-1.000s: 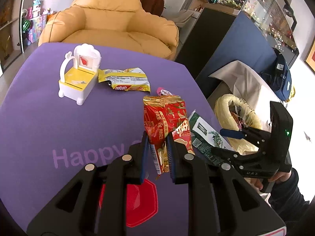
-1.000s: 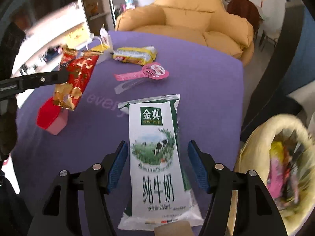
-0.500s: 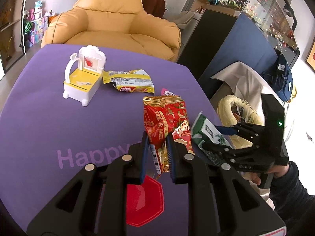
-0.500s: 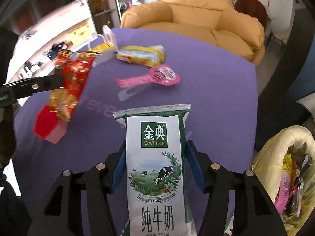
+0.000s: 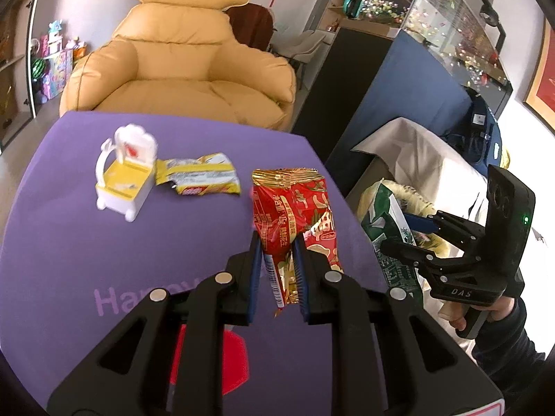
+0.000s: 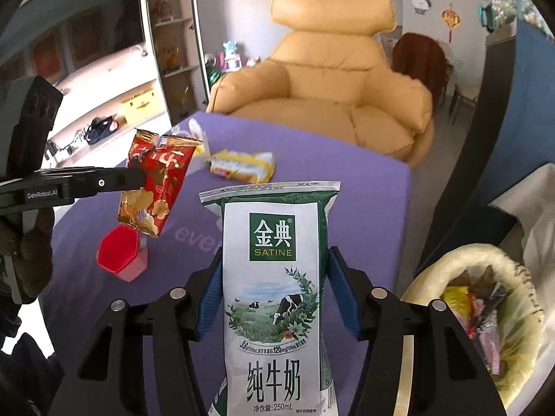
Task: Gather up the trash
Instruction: 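Carry the chip bag and carton to the bin and open both grippers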
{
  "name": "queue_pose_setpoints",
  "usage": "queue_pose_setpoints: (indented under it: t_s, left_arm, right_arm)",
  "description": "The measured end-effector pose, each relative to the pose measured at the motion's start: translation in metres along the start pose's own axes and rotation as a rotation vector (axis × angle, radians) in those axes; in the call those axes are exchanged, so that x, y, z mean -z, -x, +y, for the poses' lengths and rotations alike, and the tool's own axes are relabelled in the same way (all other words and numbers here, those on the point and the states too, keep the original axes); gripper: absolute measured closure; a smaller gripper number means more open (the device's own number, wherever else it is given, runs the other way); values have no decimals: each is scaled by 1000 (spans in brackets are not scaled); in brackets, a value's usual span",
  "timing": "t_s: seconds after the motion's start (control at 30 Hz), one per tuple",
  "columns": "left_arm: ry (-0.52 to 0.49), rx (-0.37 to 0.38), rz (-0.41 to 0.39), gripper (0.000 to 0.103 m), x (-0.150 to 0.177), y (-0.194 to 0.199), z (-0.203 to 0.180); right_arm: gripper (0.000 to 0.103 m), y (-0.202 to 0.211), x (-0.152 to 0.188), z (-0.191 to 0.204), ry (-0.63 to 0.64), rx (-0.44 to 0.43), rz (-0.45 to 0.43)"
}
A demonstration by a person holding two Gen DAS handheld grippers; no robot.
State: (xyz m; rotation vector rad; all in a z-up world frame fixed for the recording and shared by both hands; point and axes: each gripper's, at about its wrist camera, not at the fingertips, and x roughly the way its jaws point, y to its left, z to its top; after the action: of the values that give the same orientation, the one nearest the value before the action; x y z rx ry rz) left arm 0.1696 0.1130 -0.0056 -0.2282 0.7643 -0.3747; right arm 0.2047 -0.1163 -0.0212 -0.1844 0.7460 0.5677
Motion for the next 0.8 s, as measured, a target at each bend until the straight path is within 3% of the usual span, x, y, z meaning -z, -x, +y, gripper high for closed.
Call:
queue_pose_setpoints:
  t_s: [0.33, 0.63, 0.8]
  left_arm:
    - [-124, 58, -48, 86, -23, -6, -65]
    - [-235, 147, -8, 86, -28, -44, -133]
    - [-250, 210, 26, 86, -32, -73, -160]
  right_arm:
    - [49, 62, -7, -37, -59, 106, -163]
    - [49, 110, 15, -87, -111, 248, -232]
    - [49, 132, 28, -122, -163, 334, -281]
